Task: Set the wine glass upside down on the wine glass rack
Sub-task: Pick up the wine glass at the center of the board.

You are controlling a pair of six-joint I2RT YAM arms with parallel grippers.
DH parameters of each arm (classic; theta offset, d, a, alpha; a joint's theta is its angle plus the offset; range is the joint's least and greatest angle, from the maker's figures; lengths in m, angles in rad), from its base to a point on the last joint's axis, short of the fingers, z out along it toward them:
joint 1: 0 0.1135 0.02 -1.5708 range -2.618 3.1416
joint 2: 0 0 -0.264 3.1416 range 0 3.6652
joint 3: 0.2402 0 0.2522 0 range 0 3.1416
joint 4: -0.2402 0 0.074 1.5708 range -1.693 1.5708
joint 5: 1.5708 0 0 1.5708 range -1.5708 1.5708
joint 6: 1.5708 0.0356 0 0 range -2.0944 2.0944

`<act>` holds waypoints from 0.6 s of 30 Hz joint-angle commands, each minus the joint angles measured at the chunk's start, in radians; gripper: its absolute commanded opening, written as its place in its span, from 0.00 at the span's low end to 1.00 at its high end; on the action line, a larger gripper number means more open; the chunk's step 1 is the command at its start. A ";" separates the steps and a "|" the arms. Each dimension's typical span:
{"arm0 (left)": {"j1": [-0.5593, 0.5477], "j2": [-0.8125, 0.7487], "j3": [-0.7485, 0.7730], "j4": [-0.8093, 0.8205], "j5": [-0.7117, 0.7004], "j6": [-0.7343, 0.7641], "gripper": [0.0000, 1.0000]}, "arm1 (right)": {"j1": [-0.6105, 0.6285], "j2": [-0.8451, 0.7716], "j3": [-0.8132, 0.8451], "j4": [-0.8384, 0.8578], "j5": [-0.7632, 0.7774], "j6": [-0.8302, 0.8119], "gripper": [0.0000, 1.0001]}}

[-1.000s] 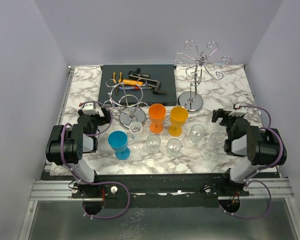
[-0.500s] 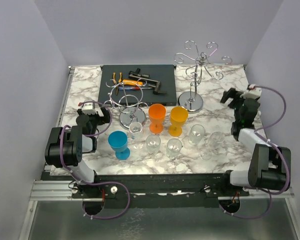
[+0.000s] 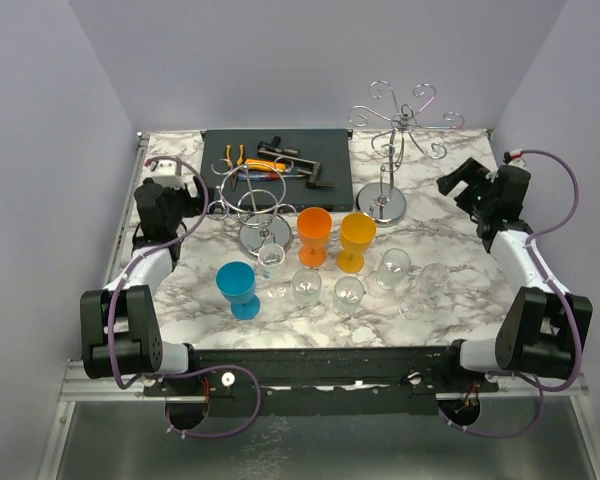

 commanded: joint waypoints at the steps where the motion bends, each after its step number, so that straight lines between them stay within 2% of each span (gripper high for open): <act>1: 0.003 -0.024 0.181 -0.497 -0.009 0.064 0.99 | -0.001 -0.055 0.126 -0.195 0.005 -0.039 1.00; 4: 0.003 -0.005 0.310 -0.703 -0.013 0.086 0.99 | -0.001 -0.093 0.189 -0.257 0.053 -0.054 1.00; 6: 0.003 -0.008 0.361 -0.777 -0.020 0.084 0.99 | -0.002 -0.101 0.248 -0.294 0.062 -0.053 1.00; 12: 0.004 -0.079 0.458 -0.916 0.025 0.069 0.99 | -0.002 -0.069 0.419 -0.423 0.015 -0.064 0.96; 18: 0.004 -0.108 0.589 -1.070 0.047 0.082 0.99 | 0.026 -0.144 0.433 -0.515 0.010 -0.102 0.95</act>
